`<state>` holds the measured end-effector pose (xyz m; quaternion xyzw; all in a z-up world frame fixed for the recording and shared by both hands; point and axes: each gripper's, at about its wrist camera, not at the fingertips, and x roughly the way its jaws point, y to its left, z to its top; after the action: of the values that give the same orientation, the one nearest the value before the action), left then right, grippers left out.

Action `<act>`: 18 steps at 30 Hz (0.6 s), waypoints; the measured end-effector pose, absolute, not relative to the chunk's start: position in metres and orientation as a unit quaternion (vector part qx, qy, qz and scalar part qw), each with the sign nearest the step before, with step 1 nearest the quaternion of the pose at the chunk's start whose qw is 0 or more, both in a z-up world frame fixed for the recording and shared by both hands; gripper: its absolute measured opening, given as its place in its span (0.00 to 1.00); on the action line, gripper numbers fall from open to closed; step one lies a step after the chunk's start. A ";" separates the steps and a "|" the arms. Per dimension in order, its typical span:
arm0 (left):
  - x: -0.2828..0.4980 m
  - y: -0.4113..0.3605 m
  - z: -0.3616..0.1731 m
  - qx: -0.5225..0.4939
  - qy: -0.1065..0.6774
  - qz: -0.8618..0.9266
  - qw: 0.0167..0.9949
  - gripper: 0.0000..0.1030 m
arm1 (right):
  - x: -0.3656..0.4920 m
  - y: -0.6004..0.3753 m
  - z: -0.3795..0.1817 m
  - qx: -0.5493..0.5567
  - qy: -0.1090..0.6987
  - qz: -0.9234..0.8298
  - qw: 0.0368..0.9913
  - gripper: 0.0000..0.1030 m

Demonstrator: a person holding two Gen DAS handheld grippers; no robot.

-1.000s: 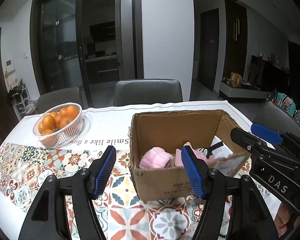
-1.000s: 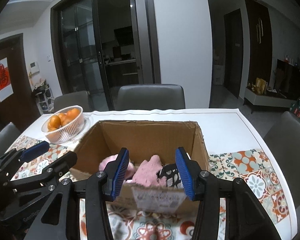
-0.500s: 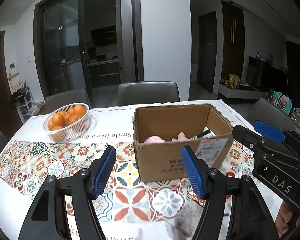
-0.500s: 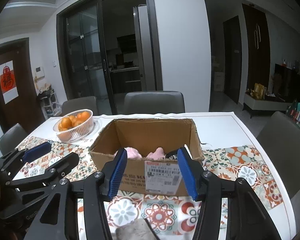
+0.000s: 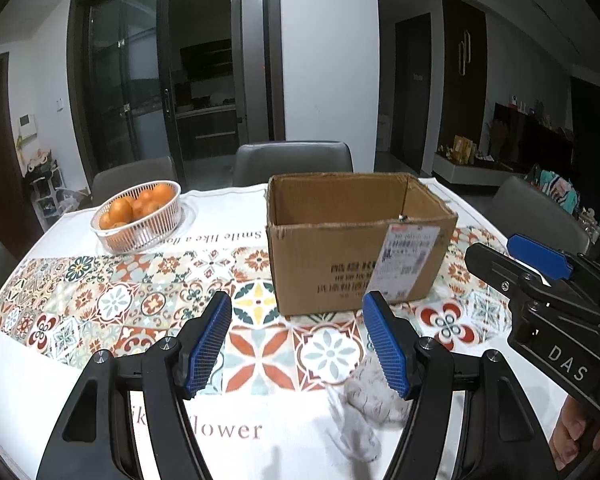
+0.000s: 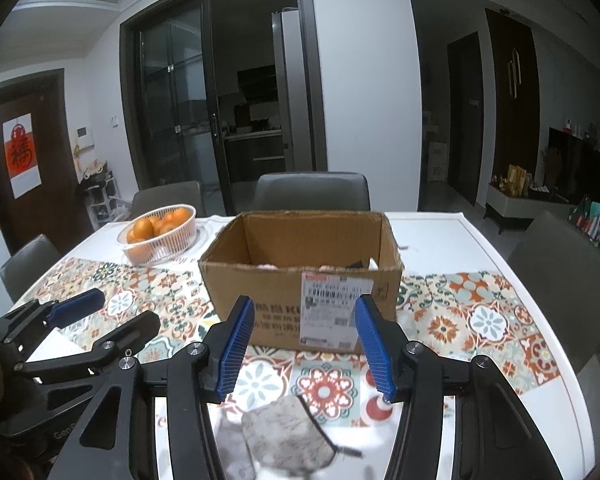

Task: Organize soft objects
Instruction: 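Withdraw both open grippers from the box toward the remaining items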

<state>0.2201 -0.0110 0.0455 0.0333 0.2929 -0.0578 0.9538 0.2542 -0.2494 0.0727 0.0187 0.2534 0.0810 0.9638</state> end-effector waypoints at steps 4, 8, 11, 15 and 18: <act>0.209 -0.013 0.037 0.037 0.301 -0.059 0.951 0.65 | 0.245 -0.250 0.064 0.016 0.263 0.083 0.961 0.52; 0.199 -0.015 0.024 0.035 0.315 -0.060 0.947 0.65 | 0.235 -0.251 0.054 0.012 0.273 0.086 0.958 0.52; 0.193 -0.015 0.015 0.031 0.325 -0.060 0.943 0.65 | 0.230 -0.252 0.046 0.011 0.281 0.087 0.956 0.52; 0.185 -0.017 0.001 0.030 0.340 -0.066 0.938 0.65 | 0.224 -0.254 0.037 0.013 0.296 0.091 0.951 0.52; 0.183 -0.019 -0.007 0.035 0.348 -0.069 0.934 0.65 | 0.221 -0.254 0.027 0.013 0.308 0.094 0.947 0.52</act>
<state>0.1828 -0.0193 -0.0074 0.0353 0.3483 -0.0694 0.9342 0.2212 -0.2535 0.0273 0.0131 0.3077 0.0939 0.9467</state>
